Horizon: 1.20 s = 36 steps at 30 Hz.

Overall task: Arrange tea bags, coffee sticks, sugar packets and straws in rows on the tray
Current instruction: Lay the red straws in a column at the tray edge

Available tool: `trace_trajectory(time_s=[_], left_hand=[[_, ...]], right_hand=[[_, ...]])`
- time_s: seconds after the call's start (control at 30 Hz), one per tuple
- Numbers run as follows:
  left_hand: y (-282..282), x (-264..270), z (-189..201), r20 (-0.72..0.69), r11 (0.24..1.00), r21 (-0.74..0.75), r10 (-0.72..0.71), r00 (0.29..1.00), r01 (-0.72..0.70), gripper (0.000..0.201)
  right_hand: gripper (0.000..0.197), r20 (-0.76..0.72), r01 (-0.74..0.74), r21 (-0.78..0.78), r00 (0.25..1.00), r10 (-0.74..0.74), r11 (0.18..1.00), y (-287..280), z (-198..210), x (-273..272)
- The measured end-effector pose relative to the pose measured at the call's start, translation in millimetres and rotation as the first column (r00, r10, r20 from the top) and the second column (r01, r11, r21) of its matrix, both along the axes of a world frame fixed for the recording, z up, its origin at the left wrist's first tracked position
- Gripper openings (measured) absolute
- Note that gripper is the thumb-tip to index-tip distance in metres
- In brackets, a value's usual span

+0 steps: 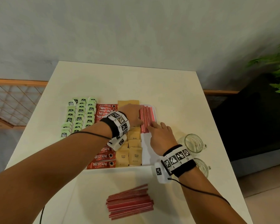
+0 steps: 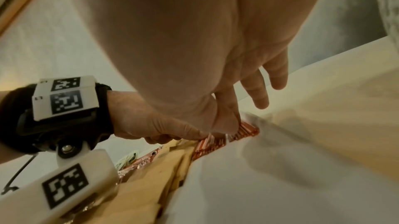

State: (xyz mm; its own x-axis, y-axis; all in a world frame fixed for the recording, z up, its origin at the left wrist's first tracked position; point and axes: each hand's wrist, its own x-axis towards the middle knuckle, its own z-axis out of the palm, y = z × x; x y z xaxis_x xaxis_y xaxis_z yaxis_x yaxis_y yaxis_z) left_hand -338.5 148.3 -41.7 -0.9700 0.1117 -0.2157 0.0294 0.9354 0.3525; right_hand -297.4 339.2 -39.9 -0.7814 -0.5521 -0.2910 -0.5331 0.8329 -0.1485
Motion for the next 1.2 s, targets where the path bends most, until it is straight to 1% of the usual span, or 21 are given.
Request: trace_trajectory(time_s=[0.13,0.2,0.27,0.43,0.6,0.67,0.87,0.93,1.0,1.03,1.1,1.2], left_hand=[[0,0,-2,-0.004,0.999,-0.035,-0.007,1.000,0.007,0.032],[-1,-1,-3,0.002,0.999,-0.035,0.002,1.000,-0.002,0.033],[-1,-2,-4,0.011,0.999,-0.037,0.004,1.000,-0.003,0.034],[-2,0,-4,-0.001,1.000,-0.030,0.005,1.000,-0.005,0.035],[3,3,-2,-0.017,0.996,-0.079,-0.041,0.999,0.040,0.054],[6,4,-2,-0.014,0.995,-0.089,-0.055,0.998,0.054,0.055],[11,8,2,-0.022,0.995,-0.078,-0.067,0.998,0.065,0.044],[11,11,5,-0.031,0.996,-0.062,-0.068,0.997,0.066,0.049],[10,15,8,-0.035,0.994,-0.085,-0.074,0.997,0.071,0.061],[9,18,7,-0.034,0.993,-0.096,-0.074,0.997,0.070,0.064],[9,22,4,-0.024,0.992,-0.107,-0.071,0.997,0.068,0.061],[11,24,-1,-0.010,0.991,-0.121,-0.061,0.998,0.060,0.050]], right_hand=[[0.069,0.005,0.013,-0.006,1.000,-0.013,1.000,1,-4,2],[0.071,-0.006,0.001,0.004,1.000,-0.001,1.000,0,-5,3],[0.068,-0.010,0.004,0.012,1.000,-0.004,1.000,0,-6,3],[0.053,0.013,0.016,-0.003,1.000,-0.016,1.000,1,2,1],[0.038,0.032,0.019,0.010,0.999,-0.019,1.000,4,8,1],[0.037,0.039,0.035,0.000,0.999,-0.034,0.999,5,9,1],[0.038,-0.023,0.029,-0.055,0.999,-0.031,0.998,12,9,6],[0.040,-0.022,0.039,-0.054,0.999,-0.041,0.998,17,10,10],[0.039,-0.016,0.044,-0.042,0.999,-0.044,0.998,21,11,16],[0.039,-0.010,0.040,-0.031,0.999,-0.040,0.999,23,11,19],[0.040,0.014,0.037,-0.021,0.999,-0.037,0.999,24,11,24],[0.042,0.022,0.029,-0.015,0.999,-0.029,0.999,22,12,26]])
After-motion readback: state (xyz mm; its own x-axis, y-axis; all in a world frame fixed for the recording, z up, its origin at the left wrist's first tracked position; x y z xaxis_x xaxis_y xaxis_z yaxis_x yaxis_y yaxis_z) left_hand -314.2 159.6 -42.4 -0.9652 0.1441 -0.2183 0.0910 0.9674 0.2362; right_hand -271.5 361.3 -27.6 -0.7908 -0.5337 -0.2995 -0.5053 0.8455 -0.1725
